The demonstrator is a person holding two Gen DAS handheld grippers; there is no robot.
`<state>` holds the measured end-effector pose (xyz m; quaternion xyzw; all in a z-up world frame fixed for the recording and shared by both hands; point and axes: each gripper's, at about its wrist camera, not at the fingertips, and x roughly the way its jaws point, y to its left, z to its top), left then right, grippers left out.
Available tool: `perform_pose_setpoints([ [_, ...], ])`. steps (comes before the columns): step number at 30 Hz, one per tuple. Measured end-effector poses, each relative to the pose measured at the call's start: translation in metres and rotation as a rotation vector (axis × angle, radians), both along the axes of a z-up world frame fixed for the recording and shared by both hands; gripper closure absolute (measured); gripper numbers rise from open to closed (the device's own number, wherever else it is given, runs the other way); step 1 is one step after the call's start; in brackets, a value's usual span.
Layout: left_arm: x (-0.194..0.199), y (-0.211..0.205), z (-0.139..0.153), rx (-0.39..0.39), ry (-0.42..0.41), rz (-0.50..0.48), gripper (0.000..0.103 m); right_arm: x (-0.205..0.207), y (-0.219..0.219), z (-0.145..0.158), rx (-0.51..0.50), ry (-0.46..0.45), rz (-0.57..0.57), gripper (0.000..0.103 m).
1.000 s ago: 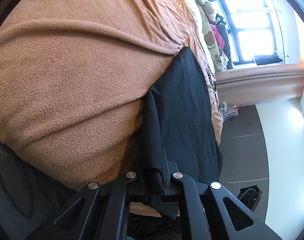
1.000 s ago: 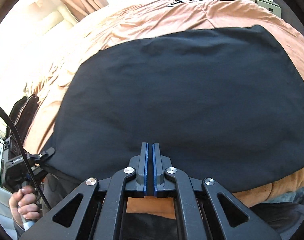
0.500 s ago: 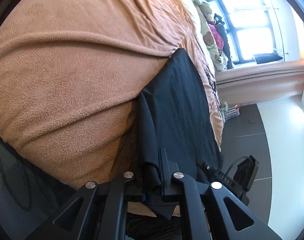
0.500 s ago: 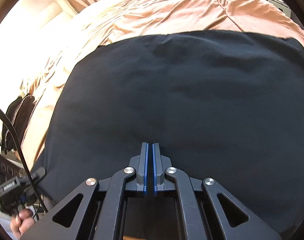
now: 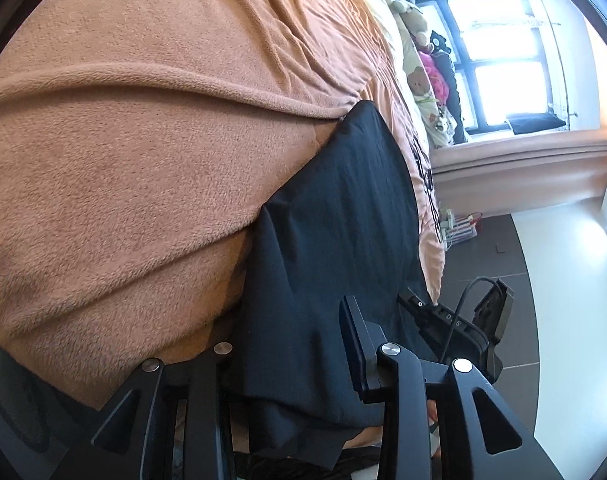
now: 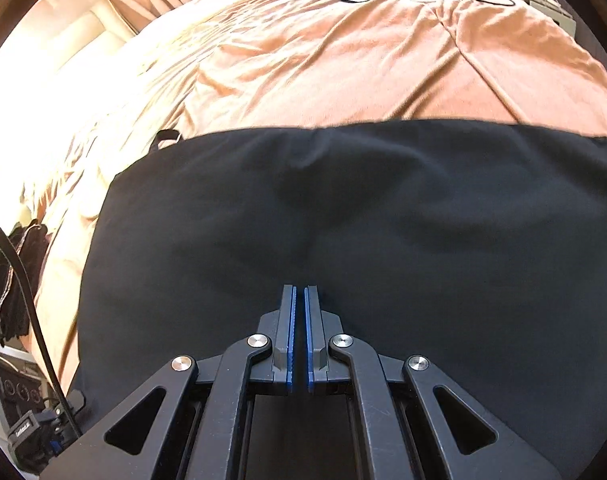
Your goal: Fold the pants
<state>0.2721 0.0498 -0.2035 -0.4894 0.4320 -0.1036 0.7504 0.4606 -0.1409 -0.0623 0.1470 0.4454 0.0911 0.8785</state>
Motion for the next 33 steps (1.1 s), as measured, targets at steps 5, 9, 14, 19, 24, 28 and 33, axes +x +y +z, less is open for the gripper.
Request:
perform_pose_setpoints([
  [5,-0.003,0.0,-0.003,0.0,0.013,0.0,0.09,-0.006,0.006,0.001,-0.007,-0.007,-0.006,0.103],
  [9,-0.007,0.0,0.0,-0.006,0.001,-0.01,0.091,-0.024,0.012,0.0,0.005,-0.01,0.004,0.103],
  [14,-0.012,-0.004,0.006,0.001,-0.007,-0.026,0.091,-0.044,0.016,-0.008,0.026,-0.015,0.012,0.103],
  [19,-0.015,-0.008,0.012,0.016,-0.03,-0.029,0.092,-0.063,0.018,-0.012,0.032,-0.015,0.014,0.103],
  [24,-0.015,-0.012,0.027,0.032,-0.069,-0.042,0.095,-0.085,0.008,-0.016,0.09,-0.003,0.005,0.103],
  [28,-0.013,-0.018,0.038,0.051,-0.1,-0.055,0.096,-0.103,0.004,-0.017,0.11,-0.006,0.008,0.103],
  [33,-0.007,-0.02,0.045,0.039,-0.123,-0.067,0.096,-0.12,-0.006,-0.012,0.132,-0.013,0.002,0.103],
])
